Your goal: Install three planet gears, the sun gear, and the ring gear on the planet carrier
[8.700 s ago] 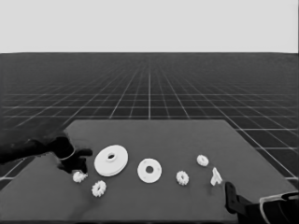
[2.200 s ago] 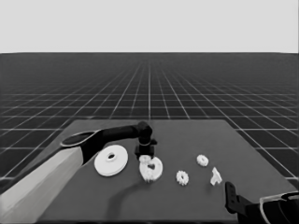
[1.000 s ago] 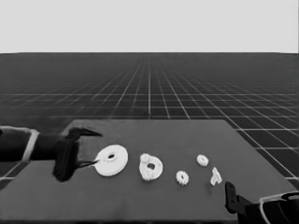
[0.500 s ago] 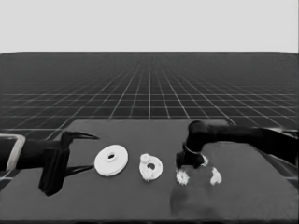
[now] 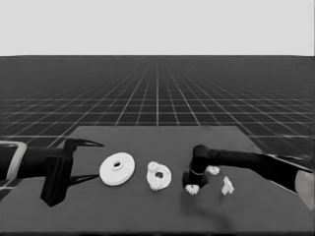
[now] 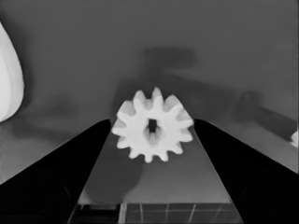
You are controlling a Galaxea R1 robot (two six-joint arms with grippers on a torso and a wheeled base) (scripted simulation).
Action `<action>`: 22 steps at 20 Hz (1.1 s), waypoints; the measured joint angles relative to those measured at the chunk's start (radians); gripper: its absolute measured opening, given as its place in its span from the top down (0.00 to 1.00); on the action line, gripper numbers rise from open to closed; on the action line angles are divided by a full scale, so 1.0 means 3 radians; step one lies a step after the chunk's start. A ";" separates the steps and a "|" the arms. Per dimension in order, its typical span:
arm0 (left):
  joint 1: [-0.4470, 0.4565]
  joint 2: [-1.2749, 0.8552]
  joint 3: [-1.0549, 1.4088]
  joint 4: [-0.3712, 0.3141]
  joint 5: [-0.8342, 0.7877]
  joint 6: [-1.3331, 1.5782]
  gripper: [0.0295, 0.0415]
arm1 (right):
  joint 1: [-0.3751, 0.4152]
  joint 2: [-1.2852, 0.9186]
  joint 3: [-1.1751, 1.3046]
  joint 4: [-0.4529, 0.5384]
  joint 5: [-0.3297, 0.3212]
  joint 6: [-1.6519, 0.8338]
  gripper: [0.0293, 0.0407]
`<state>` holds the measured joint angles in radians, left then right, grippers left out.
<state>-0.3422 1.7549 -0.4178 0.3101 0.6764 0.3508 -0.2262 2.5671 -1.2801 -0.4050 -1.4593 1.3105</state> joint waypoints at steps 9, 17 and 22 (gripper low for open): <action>0.0000 0.0000 0.0000 0.0000 0.0000 0.0000 0.25 | -0.0022 0.0009 -0.0028 -0.0024 0.0016 -0.0013 0.83; 0.0000 0.0000 0.0000 0.0000 0.0000 0.0000 0.25 | 0.0542 -0.0120 0.0387 0.0505 -0.0213 0.0209 0.83; 0.0000 0.0000 0.0000 0.0000 0.0000 0.0000 0.25 | 0.0699 -0.0129 0.0424 0.0658 -0.0242 0.0232 0.83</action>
<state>-0.3422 1.7549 -0.4178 0.3101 0.6764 0.3508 -0.0166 2.5283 -1.1529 -0.2076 -1.5318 1.3800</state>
